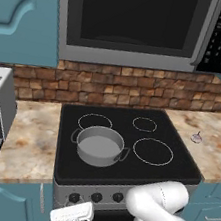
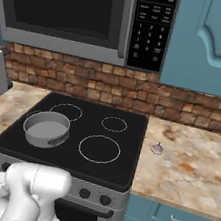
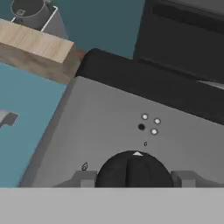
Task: Turn on the burner for the pot on the stove. Wait thirty seconds for the pot to heat up. Then add the garlic to the pot.
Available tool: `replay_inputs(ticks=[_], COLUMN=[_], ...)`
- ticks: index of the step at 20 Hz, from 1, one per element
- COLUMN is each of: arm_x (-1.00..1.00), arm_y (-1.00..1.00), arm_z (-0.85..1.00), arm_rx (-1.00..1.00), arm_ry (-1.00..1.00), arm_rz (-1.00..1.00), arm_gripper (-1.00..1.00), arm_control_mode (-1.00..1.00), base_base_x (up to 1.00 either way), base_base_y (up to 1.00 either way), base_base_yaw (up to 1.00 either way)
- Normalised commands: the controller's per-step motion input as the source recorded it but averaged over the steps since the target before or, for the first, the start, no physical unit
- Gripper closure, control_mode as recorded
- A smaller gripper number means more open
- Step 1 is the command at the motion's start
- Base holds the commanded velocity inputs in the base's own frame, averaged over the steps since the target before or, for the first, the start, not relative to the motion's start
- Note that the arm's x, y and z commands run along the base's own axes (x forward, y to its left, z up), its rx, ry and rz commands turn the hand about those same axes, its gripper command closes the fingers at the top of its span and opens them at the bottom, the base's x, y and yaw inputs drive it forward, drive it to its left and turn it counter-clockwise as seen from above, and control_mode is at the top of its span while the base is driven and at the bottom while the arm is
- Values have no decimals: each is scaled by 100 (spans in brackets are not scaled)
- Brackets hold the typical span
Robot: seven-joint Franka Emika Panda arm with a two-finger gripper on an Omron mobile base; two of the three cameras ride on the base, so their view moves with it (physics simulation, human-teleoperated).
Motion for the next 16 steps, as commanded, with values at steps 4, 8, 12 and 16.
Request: replay_inputs(ticks=[4,8,12,16], arm_x=[0,0,-20,-90], arm_y=[37,34,41,11], arm_z=[6,8,14,44], arm_rx=[-27,-20,-16,-3], arm_ry=[-15,-1,2,19], arm_rz=[46,37,29,8], arm_gripper=[100,100,100,100], arm_control_mode=[-100,-100,-100,-100], base_base_x=[0,0,0,0], base_base_y=[0,0,0,0], base_base_yaw=[0,0,0,0])
